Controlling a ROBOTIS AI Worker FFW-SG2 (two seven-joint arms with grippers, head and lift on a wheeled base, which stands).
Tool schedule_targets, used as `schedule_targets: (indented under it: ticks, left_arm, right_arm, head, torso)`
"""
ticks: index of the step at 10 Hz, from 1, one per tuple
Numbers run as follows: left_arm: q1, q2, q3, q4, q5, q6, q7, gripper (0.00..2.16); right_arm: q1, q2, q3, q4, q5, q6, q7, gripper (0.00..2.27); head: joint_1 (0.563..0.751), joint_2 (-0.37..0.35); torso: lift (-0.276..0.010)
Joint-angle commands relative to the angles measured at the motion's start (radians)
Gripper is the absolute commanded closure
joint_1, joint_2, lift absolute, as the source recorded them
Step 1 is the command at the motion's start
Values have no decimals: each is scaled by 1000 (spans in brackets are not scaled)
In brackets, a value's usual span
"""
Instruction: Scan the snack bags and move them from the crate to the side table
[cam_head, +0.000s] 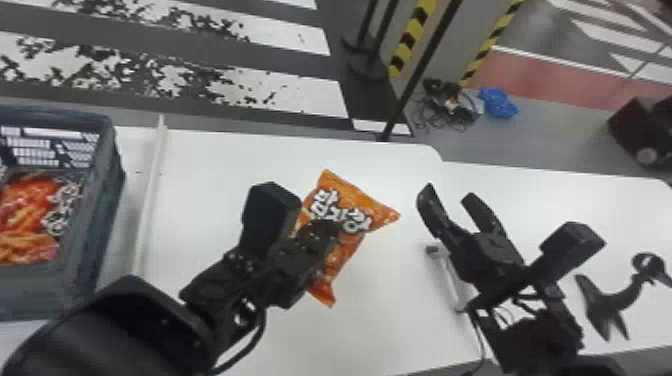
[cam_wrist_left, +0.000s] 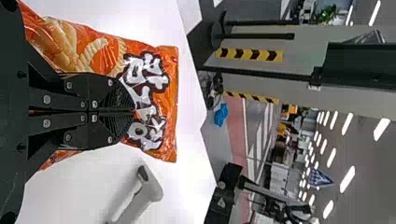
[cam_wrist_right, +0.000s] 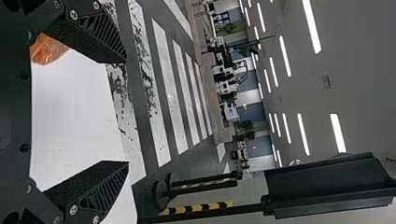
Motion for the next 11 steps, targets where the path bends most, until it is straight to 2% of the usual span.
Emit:
schedule_targets:
  ticks: [1,3,4,6,7,8,9,10,11]
  left_arm:
    - [-28,-47,-40,119,-10,-82,-8,1878]
    - [-46,-66,-54,200,-2,-107,-28,1878]
    - [-46,-66,-77,240,-5,-134,-23,1878]
    - [-51,-66,-95,346,-7,-156,-46,1865]
    - [-54,-66,-100,366,-8,-174,-32,1771]
    - [-54,-66,-80,367,2,-223,-23,1153]
    - [-54,-66,-65,353,18,-226,-29,-2]
    - [-49,-66,-51,341,24,-229,-37,-2]
    - [-39,-66,-32,317,70,-236,-46,36]
  right_arm:
    - [6,-3,1,-21,-12,6,0,161]
    - [8,-11,-7,-29,-28,6,2,161]
    - [3,-14,-7,-29,-32,6,0,161]
    - [-12,-14,-4,-22,-34,12,0,161]
    - [-15,-13,-2,-19,-32,12,2,161]
    - [-20,-13,-1,-13,-32,15,2,161]
    - [-21,-13,-1,-9,-34,15,2,161]
    - [-21,-14,-1,-9,-34,15,2,161]
    - [-20,-19,-5,-9,-34,15,0,161]
  head:
    - [695,-350]
    - [695,-350]
    - [695,-350]
    - [695,-350]
    - [695,-350]
    - [695,-350]
    - [695,-350]
    - [695,-350]
    - [695,-350]
  torso:
    - [-87]
    - [-87]
    - [-87]
    - [-87]
    - [-87]
    - [-87]
    - [-87]
    - [-87]
    - [-87]
